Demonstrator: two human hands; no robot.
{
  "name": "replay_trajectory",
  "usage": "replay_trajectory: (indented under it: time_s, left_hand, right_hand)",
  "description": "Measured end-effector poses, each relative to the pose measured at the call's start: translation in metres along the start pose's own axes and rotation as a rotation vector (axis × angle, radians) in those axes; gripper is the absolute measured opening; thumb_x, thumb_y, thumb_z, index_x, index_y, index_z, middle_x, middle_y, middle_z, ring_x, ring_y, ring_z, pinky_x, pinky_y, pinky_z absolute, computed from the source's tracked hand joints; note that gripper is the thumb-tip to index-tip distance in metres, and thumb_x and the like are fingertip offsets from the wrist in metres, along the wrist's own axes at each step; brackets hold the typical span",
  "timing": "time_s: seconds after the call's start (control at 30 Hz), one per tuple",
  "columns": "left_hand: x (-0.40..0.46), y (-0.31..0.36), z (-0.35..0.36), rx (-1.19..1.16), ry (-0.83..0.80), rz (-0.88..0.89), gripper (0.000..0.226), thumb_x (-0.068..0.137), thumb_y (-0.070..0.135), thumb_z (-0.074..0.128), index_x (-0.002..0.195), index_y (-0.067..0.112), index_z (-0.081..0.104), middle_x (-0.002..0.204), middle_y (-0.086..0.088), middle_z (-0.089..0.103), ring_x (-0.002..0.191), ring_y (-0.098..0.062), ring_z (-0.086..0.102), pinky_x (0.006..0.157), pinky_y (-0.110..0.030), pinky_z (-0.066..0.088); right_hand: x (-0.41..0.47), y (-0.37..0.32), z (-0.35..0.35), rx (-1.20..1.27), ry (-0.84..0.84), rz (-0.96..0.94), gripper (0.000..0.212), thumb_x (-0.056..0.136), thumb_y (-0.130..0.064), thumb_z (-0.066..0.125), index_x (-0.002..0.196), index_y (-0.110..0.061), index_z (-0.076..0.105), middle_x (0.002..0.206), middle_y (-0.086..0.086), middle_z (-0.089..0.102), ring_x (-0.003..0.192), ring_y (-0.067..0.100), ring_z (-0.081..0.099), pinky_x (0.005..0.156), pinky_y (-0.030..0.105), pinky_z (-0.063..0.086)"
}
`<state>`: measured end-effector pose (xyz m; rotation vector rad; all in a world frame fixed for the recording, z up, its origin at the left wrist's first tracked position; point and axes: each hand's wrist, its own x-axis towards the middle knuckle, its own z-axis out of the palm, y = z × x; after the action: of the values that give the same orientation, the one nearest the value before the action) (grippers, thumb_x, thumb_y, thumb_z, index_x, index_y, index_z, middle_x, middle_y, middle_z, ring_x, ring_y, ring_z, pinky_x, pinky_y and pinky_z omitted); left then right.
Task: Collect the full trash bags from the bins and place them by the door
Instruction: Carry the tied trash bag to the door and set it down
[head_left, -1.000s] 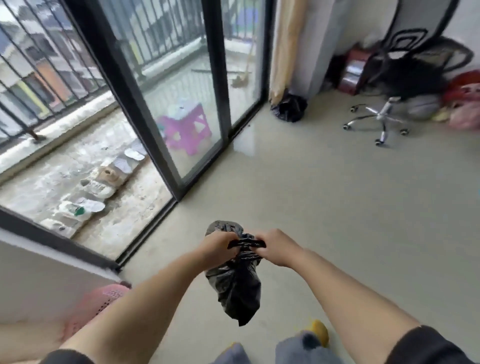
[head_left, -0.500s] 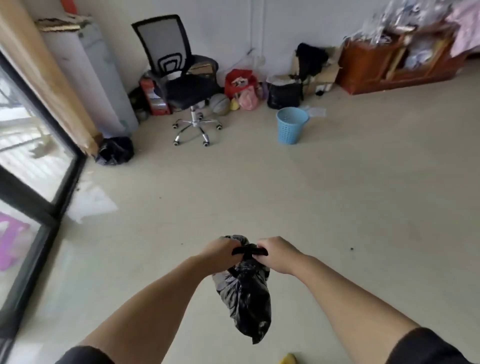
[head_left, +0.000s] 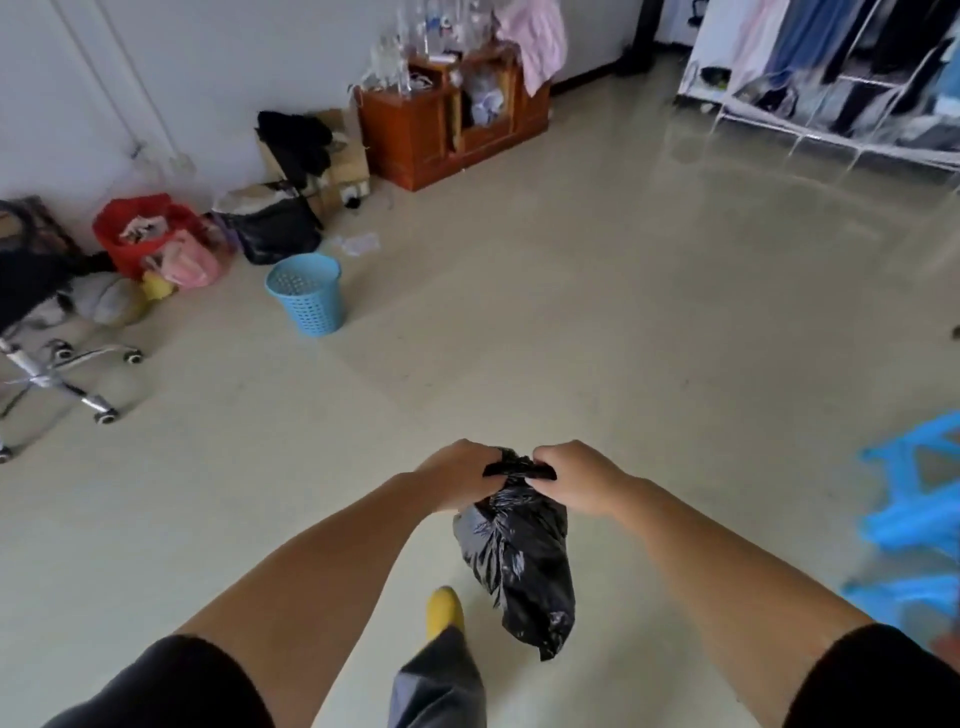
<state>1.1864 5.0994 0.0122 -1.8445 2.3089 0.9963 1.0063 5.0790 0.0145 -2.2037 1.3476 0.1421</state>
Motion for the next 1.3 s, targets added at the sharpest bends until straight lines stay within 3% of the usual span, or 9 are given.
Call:
replay_trajectory:
  time_s: [0.07,0.17,0.27,0.37,0.6,0.67,0.83,1.17,1.3]
  left_hand:
    - [0.046,0.004,-0.019,0.011,-0.014,0.055,0.016,0.092,0.022,0.045,0.085,0.015,0.057,0.07,0.0,0.054,0.065,-0.019,0.052,0.055,-0.029,0.037]
    - [0.113,0.003,-0.052,0.05,-0.051,0.13,0.019,0.093,0.024,0.044,0.079,0.014,0.052,0.066,0.002,0.049,0.061,-0.018,0.048,0.054,-0.029,0.034]
    - [0.176,-0.002,-0.095,0.079,-0.066,0.186,0.024,0.093,0.025,0.044,0.069,0.019,0.046,0.063,0.003,0.047,0.058,-0.017,0.045,0.054,-0.029,0.033]
    - [0.232,-0.005,-0.136,0.098,-0.075,0.232,0.028,0.092,0.023,0.044,0.064,0.019,0.043,0.062,0.002,0.045,0.06,-0.019,0.045,0.056,-0.03,0.034]
    - [0.364,-0.014,-0.201,0.141,-0.105,0.317,0.027,0.093,0.021,0.041,0.095,0.004,0.062,0.071,-0.007,0.054,0.062,-0.02,0.047,0.056,-0.032,0.033]
    - [0.407,-0.017,-0.218,0.156,-0.099,0.314,0.027,0.093,0.021,0.041,0.093,0.004,0.061,0.068,-0.005,0.052,0.061,-0.02,0.046,0.055,-0.031,0.031]
    - [0.523,-0.017,-0.267,0.146,-0.061,0.241,0.029,0.093,0.023,0.045,0.064,0.022,0.042,0.062,0.004,0.045,0.057,-0.016,0.043,0.055,-0.028,0.033]
    - [0.724,0.013,-0.363,0.119,-0.048,0.22,0.022,0.094,0.02,0.041,0.074,0.013,0.047,0.061,0.003,0.043,0.056,-0.015,0.039,0.054,-0.026,0.029]
    - [0.818,0.01,-0.392,0.1,-0.051,0.223,0.027,0.093,0.021,0.042,0.067,0.02,0.043,0.059,0.005,0.042,0.053,-0.011,0.038,0.051,-0.023,0.029]
  right_hand:
    - [0.028,0.024,-0.021,0.008,0.039,0.05,0.033,0.093,-0.028,0.051,0.064,-0.026,0.037,0.061,-0.005,0.043,0.053,0.012,0.04,0.05,0.026,0.027]
    - [0.076,0.056,-0.051,0.037,0.092,0.149,0.023,0.091,-0.026,0.053,0.071,-0.018,0.045,0.061,-0.004,0.043,0.057,0.017,0.043,0.05,0.027,0.026]
    - [0.123,0.076,-0.084,0.098,0.133,0.213,0.016,0.091,-0.026,0.053,0.079,-0.015,0.05,0.063,-0.005,0.045,0.055,0.014,0.041,0.05,0.026,0.026]
    - [0.164,0.09,-0.121,0.146,0.177,0.23,0.023,0.092,-0.026,0.053,0.072,-0.018,0.046,0.063,-0.003,0.045,0.053,0.013,0.038,0.05,0.027,0.025]
    - [0.269,0.144,-0.193,0.158,0.188,0.253,0.018,0.091,-0.025,0.053,0.077,-0.016,0.048,0.062,-0.004,0.045,0.052,0.012,0.038,0.051,0.026,0.027]
    - [0.305,0.166,-0.213,0.154,0.18,0.242,0.023,0.092,-0.025,0.053,0.071,-0.02,0.045,0.062,-0.004,0.044,0.052,0.012,0.038,0.051,0.026,0.026]
    - [0.397,0.227,-0.278,0.144,0.168,0.189,0.033,0.092,-0.025,0.052,0.063,-0.024,0.037,0.061,-0.004,0.042,0.051,0.012,0.036,0.05,0.027,0.025]
    - [0.555,0.354,-0.413,0.136,0.12,0.139,0.029,0.092,-0.026,0.053,0.067,-0.023,0.041,0.062,-0.005,0.043,0.052,0.012,0.037,0.052,0.027,0.026]
    - [0.627,0.404,-0.452,0.12,0.106,0.139,0.021,0.093,-0.025,0.052,0.074,-0.017,0.046,0.062,-0.005,0.043,0.052,0.011,0.037,0.051,0.027,0.027]
